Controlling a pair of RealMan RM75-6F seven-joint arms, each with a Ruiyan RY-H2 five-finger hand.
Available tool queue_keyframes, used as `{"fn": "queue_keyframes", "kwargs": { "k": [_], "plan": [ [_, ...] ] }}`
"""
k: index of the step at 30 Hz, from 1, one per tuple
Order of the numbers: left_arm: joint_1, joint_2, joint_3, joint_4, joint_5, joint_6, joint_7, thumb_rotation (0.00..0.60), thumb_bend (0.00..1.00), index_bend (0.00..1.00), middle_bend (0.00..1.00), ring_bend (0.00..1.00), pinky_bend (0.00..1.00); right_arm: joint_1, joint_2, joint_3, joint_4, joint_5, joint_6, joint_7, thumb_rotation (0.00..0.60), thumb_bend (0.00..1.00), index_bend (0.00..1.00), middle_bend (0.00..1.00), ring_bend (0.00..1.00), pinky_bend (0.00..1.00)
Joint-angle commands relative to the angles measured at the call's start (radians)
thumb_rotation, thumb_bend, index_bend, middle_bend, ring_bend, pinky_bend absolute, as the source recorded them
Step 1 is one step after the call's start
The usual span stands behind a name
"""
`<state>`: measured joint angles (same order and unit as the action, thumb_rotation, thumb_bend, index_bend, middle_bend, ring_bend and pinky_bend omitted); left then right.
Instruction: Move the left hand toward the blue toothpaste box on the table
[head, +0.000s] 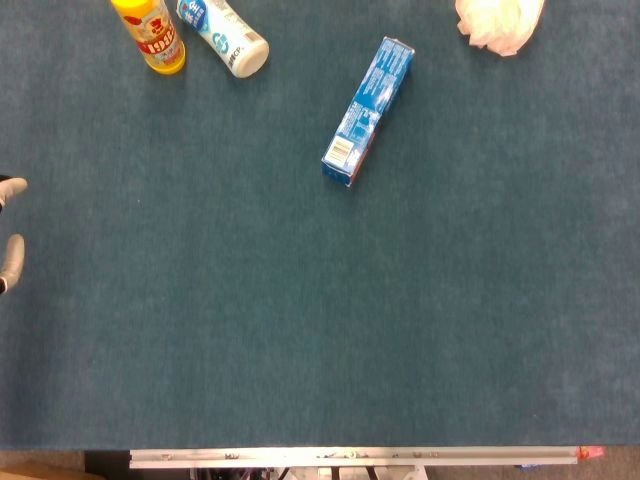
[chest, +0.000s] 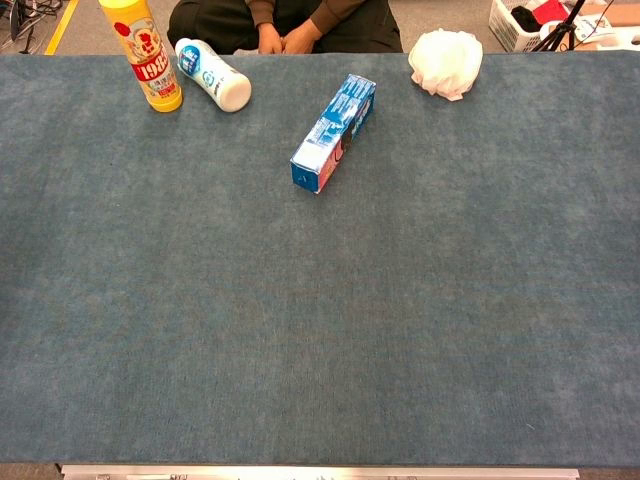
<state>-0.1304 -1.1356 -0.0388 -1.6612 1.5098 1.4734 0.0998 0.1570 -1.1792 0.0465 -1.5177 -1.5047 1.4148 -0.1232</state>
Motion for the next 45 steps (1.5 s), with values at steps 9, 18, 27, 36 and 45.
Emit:
{"fn": "queue_keyframes", "kwargs": {
  "k": [9, 18, 27, 36, 45],
  "plan": [
    [-0.016, 0.006, 0.008, 0.001, 0.028, -0.022, -0.020, 0.600, 0.47, 0.23, 0.24, 0.14, 0.07, -0.001, 0.001, 0.011, 0.007, 0.002, 0.008, 0.015, 0.600, 0.22, 0.11, 0.47, 0.36, 0.45],
    [-0.092, 0.010, 0.025, 0.022, 0.116, -0.103, -0.201, 0.600, 0.47, 0.15, 0.52, 0.49, 0.34, 0.003, -0.004, 0.012, 0.007, -0.001, 0.002, 0.018, 0.600, 0.22, 0.11, 0.47, 0.36, 0.45],
    [-0.207, -0.041, 0.075, 0.071, 0.267, -0.190, -0.420, 0.600, 0.47, 0.00, 0.73, 0.77, 0.72, 0.002, 0.003, 0.014, -0.005, 0.002, 0.002, 0.011, 0.600, 0.22, 0.11, 0.47, 0.37, 0.45],
    [-0.306, -0.120, 0.131, 0.174, 0.404, -0.201, -0.575, 0.600, 0.59, 0.00, 0.84, 0.93, 0.84, 0.000, 0.008, 0.014, -0.017, 0.012, -0.004, 0.000, 0.600, 0.22, 0.11, 0.47, 0.38, 0.45],
    [-0.311, -0.244, 0.094, 0.235, 0.405, -0.046, -0.660, 0.600, 0.61, 0.00, 0.86, 0.96, 0.88, -0.002, 0.008, 0.013, -0.022, 0.022, -0.011, -0.006, 0.600, 0.22, 0.11, 0.48, 0.40, 0.45]
  ]
}}
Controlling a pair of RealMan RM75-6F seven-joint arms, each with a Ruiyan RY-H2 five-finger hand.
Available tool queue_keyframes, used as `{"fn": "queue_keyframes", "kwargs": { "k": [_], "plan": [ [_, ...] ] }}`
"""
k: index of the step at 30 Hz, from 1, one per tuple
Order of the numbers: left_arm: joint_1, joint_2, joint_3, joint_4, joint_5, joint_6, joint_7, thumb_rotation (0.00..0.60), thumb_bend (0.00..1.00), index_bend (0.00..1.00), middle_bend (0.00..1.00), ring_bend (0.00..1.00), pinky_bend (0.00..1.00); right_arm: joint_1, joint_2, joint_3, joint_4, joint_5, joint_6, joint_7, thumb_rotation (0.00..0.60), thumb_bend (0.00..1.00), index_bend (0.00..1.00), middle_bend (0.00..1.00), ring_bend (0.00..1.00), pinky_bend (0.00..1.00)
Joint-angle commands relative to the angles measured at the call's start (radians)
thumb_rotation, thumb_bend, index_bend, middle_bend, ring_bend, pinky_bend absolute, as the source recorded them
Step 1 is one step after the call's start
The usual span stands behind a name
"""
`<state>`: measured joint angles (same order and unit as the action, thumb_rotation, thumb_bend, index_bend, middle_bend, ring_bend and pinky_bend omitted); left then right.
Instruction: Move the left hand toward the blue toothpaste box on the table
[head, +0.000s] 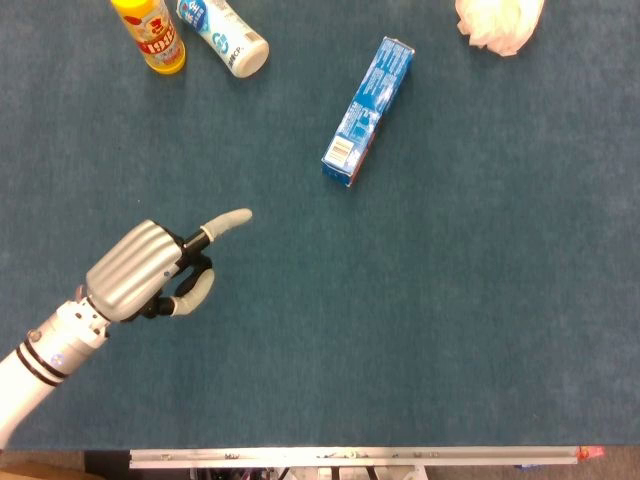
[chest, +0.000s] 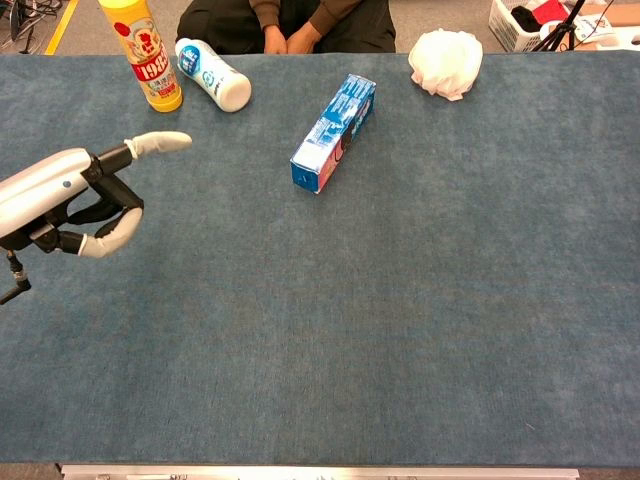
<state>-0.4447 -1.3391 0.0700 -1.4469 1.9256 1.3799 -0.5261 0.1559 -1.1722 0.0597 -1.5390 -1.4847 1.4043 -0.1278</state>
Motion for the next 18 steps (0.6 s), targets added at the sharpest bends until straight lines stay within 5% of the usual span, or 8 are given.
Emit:
{"fn": "queue_keyframes", "kwargs": {
  "k": [1, 18],
  "plan": [
    [0.004, -0.051, -0.016, 0.026, -0.011, 0.065, -0.046, 0.600, 0.61, 0.00, 0.87, 0.96, 0.89, -0.001, 0.002, 0.001, -0.001, 0.003, -0.001, -0.001, 0.600, 0.22, 0.11, 0.48, 0.40, 0.45],
    [0.001, -0.137, 0.005, 0.125, 0.023, 0.231, -0.136, 0.600, 0.61, 0.00, 0.88, 0.98, 0.90, -0.002, 0.003, 0.003, -0.009, 0.009, -0.003, -0.008, 0.600, 0.22, 0.11, 0.48, 0.43, 0.45]
  ]
}}
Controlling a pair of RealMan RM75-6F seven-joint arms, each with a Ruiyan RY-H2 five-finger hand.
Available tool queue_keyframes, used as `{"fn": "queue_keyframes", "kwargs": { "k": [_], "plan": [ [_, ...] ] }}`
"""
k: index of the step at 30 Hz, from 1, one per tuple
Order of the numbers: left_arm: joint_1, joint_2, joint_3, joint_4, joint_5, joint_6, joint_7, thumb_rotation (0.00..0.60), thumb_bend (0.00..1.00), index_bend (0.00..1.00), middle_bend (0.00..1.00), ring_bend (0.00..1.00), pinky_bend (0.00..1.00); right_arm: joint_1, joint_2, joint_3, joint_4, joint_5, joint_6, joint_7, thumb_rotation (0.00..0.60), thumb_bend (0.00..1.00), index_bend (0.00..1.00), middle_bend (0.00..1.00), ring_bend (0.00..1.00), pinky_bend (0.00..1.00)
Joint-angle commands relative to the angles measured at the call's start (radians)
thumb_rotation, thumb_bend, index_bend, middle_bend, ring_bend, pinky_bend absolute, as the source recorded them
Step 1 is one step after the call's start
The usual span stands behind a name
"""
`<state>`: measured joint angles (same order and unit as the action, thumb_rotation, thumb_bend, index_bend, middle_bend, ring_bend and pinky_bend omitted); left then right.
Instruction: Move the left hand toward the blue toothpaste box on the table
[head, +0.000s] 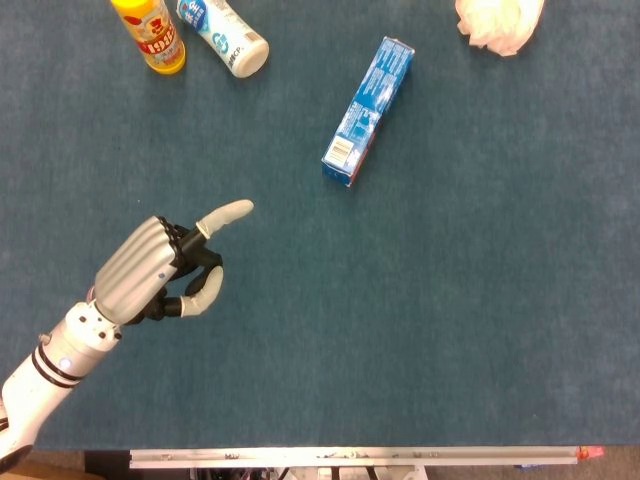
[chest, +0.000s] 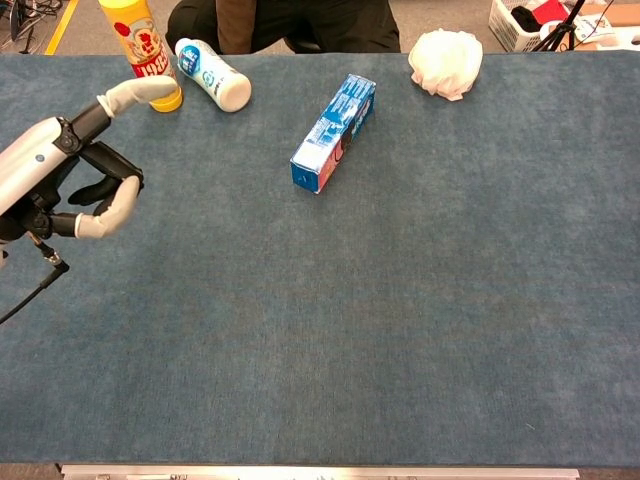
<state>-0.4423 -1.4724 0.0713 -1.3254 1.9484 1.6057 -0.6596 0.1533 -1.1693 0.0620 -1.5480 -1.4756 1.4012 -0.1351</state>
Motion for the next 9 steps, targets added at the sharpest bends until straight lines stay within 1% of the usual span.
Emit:
{"fn": "queue_keyframes", "kwargs": {
  "k": [1, 9],
  "plan": [
    [-0.002, -0.005, 0.006, 0.005, 0.001, 0.005, -0.004, 0.600, 0.61, 0.00, 0.89, 0.98, 0.90, 0.001, 0.001, 0.000, -0.001, 0.000, -0.001, -0.001, 0.600, 0.22, 0.11, 0.48, 0.43, 0.45],
    [-0.006, -0.012, 0.015, 0.009, -0.005, 0.026, -0.010, 0.600, 0.62, 0.00, 0.91, 0.99, 0.91, 0.002, -0.002, 0.002, -0.001, 0.001, -0.003, -0.003, 0.600, 0.22, 0.11, 0.48, 0.43, 0.45]
  ]
}}
